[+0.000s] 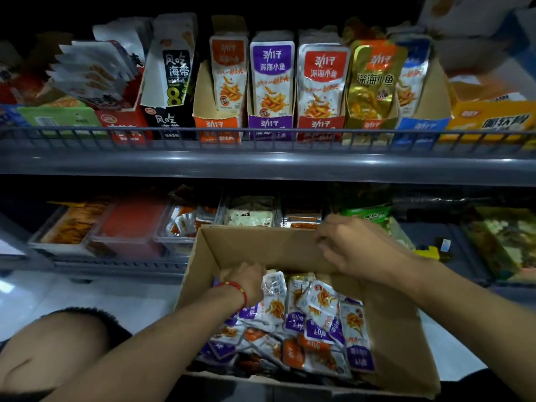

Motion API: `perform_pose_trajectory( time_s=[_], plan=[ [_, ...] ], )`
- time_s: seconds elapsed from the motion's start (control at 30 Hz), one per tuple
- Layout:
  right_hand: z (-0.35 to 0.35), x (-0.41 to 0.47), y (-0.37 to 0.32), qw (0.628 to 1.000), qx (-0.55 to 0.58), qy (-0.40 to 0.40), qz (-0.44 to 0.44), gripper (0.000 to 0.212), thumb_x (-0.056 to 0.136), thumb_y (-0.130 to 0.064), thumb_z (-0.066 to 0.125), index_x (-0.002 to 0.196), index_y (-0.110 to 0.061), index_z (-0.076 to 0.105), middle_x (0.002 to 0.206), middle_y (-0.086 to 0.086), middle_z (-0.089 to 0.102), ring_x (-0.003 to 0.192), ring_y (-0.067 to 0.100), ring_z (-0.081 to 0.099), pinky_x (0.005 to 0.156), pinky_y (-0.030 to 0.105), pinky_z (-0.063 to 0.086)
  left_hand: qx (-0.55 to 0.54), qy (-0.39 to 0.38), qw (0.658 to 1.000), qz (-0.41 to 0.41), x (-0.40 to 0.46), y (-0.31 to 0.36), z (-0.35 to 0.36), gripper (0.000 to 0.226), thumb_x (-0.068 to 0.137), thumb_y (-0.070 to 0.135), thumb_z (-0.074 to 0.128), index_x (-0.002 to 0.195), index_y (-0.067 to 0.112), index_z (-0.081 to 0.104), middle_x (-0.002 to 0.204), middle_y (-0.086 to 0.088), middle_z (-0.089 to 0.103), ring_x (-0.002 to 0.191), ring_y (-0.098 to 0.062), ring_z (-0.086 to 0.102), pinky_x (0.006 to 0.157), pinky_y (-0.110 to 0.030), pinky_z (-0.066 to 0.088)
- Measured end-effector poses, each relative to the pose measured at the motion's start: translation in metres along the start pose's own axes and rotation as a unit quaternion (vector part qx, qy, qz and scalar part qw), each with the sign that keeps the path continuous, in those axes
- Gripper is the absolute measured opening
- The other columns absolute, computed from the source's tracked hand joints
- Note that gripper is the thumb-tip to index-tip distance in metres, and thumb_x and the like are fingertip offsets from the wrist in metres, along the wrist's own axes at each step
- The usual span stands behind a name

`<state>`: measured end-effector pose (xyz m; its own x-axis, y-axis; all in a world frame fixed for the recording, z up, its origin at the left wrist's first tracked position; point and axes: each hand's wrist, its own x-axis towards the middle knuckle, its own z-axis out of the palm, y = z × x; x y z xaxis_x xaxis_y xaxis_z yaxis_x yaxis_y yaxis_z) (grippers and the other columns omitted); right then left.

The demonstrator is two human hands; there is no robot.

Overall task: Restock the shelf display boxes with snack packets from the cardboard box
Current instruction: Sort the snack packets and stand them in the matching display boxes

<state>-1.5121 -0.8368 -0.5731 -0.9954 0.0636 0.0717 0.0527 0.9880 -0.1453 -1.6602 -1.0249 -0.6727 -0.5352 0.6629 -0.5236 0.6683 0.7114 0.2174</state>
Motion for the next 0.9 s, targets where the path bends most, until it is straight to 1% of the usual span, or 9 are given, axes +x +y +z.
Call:
perform_pose_trajectory(
  time_s=[0.07, 0.2, 0.4, 0.47, 0.57, 0.63, 0.77, 0.83, 0.9],
  plan=[
    [0.000, -0.001, -0.001, 1.000, 0.023, -0.009, 0.001, 0.024, 0.097, -0.030, 0.054, 0.117, -0.026, 0.067, 0.115, -0.006, 0.063, 0.095, 0.016, 0.065, 0.080, 0.038, 0.056, 0.049, 0.010, 0.999, -0.005, 0.007, -0.005, 0.013, 0.045, 0.090, 0.008, 0.060, 0.133, 0.015, 0.051, 0.134, -0.010, 0.057, 0.123, -0.027, 0.054, 0.089, -0.032, 0.044],
    [0.000, -0.005, 0.000, 0.999, 0.043, -0.017, 0.004, 0.020, 0.097, -0.031, 0.056, 0.114, -0.030, 0.067, 0.115, -0.011, 0.064, 0.095, 0.010, 0.062, 0.080, 0.035, 0.056, 0.074, 0.051, 0.996, -0.004, 0.015, -0.010, 0.024, 0.049, 0.088, 0.004, 0.061, 0.134, 0.020, 0.055, 0.135, -0.007, 0.055, 0.124, -0.026, 0.053, 0.101, -0.036, 0.045],
    [0.001, -0.001, 0.006, 0.997, 0.048, -0.047, 0.023, 0.016, 0.098, -0.031, 0.057, 0.109, -0.030, 0.068, 0.104, -0.010, 0.067, 0.087, 0.008, 0.062, 0.077, 0.035, 0.057, 0.015, 0.115, 0.993, 0.034, 0.003, -0.004, 0.004, 0.024, 0.088, 0.012, 0.069, 0.098, 0.033, 0.077, 0.110, 0.003, 0.068, 0.099, -0.018, 0.064, 0.083, -0.033, 0.055],
    [0.002, -0.001, 0.007, 0.996, 0.065, -0.061, 0.026, 0.015, 0.098, -0.032, 0.058, 0.109, -0.031, 0.068, 0.102, -0.012, 0.069, 0.087, 0.006, 0.064, 0.078, 0.034, 0.058, -0.027, 0.175, 0.979, 0.098, -0.013, 0.006, -0.010, 0.015, 0.090, 0.018, 0.073, 0.095, 0.031, 0.078, 0.111, 0.007, 0.061, 0.099, -0.011, 0.060, 0.086, -0.030, 0.054],
    [0.004, 0.002, 0.005, 0.982, 0.160, -0.090, 0.045, 0.019, 0.102, -0.034, 0.057, 0.118, -0.030, 0.067, 0.109, -0.013, 0.070, 0.094, 0.002, 0.065, 0.085, 0.030, 0.057, -0.212, 0.225, 0.932, 0.188, -0.044, 0.024, -0.034, 0.022, 0.084, 0.009, 0.077, 0.091, 0.029, 0.081, 0.118, 0.014, 0.058, 0.102, -0.004, 0.058, 0.089, -0.021, 0.055],
    [0.004, 0.003, -0.001, 0.940, 0.299, -0.122, 0.112, 0.024, 0.105, -0.037, 0.052, 0.123, -0.028, 0.064, 0.113, -0.011, 0.071, 0.100, 0.004, 0.066, 0.090, 0.030, 0.056, -0.329, 0.230, 0.883, 0.243, -0.063, 0.030, -0.049, 0.029, 0.081, -0.001, 0.078, 0.089, 0.026, 0.082, 0.121, 0.013, 0.060, 0.101, -0.011, 0.063, 0.086, -0.023, 0.057],
    [-0.002, 0.001, -0.012, 0.786, 0.557, -0.144, 0.226, 0.023, 0.104, -0.031, 0.056, 0.116, -0.016, 0.068, 0.104, 0.006, 0.077, 0.096, 0.019, 0.072, 0.083, 0.034, 0.057, -0.428, 0.241, 0.823, 0.286, -0.082, 0.037, -0.061, 0.029, 0.079, -0.008, 0.077, 0.090, 0.018, 0.083, 0.127, 0.004, 0.063, 0.104, -0.020, 0.065, 0.090, -0.032, 0.057],
    [-0.012, -0.003, -0.012, 0.751, 0.609, -0.090, 0.236, 0.023, 0.099, -0.022, 0.063, 0.114, -0.005, 0.066, 0.104, 0.015, 0.076, 0.093, 0.025, 0.071, 0.080, 0.039, 0.055, -0.480, 0.237, 0.796, 0.283, -0.087, 0.037, -0.063, 0.028, 0.081, -0.009, 0.074, 0.098, 0.012, 0.081, 0.126, -0.002, 0.066, 0.106, -0.019, 0.068, 0.091, -0.032, 0.058],
    [-0.024, -0.008, -0.007, 0.746, 0.624, -0.030, 0.230, 0.025, 0.099, -0.017, 0.063, 0.115, 0.000, 0.063, 0.105, 0.019, 0.075, 0.093, 0.028, 0.070, 0.078, 0.042, 0.054, -0.559, 0.200, 0.772, 0.227, -0.090, 0.037, -0.069, 0.036, 0.088, -0.004, 0.068, 0.118, 0.016, 0.073, 0.118, -0.005, 0.072, 0.106, -0.020, 0.071, 0.088, -0.035, 0.059]
  ],
)
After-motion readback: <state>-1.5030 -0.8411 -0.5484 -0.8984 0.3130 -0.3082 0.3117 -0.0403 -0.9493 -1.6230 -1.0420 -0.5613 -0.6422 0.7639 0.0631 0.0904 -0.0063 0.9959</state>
